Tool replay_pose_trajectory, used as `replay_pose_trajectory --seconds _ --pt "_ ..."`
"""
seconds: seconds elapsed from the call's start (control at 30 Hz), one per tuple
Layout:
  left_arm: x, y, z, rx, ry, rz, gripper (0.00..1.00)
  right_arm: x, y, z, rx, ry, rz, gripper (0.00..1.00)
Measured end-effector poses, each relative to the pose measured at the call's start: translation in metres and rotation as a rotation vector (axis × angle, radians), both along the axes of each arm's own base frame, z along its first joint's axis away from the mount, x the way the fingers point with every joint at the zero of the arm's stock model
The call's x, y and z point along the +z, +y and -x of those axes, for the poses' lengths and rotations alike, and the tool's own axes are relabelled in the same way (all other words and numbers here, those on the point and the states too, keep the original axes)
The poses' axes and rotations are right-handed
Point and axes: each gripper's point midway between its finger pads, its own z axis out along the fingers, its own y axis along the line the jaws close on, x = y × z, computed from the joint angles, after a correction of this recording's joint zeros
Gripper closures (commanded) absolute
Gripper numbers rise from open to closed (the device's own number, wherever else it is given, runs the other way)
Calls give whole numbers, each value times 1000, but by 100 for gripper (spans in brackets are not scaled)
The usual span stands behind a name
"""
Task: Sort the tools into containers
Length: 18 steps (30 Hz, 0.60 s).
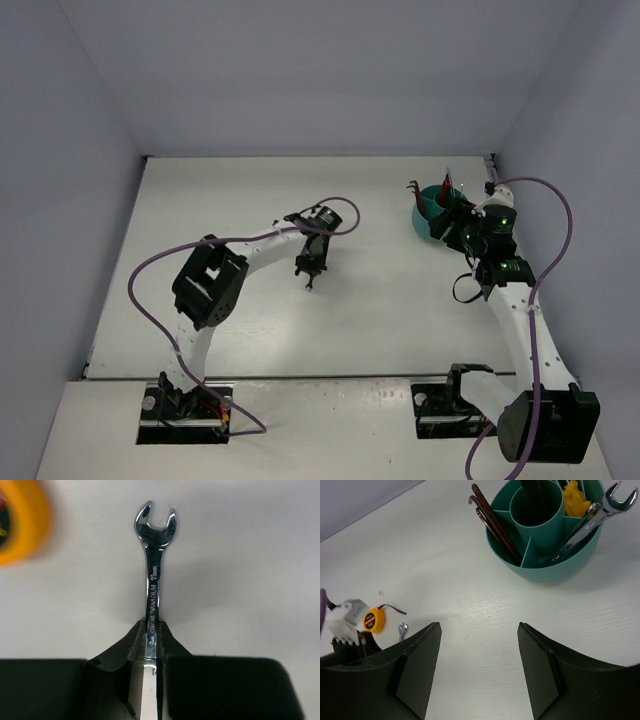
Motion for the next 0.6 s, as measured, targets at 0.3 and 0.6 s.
replay_pose_trajectory --seconds 0.3,0.6 --pt "0 -23 64 -159 61 -19 78 -14 6 7 24 38 -10 39" --pt "0 -18 61 -192 108 -73 75 -12 9 10 38 35 -14 38"
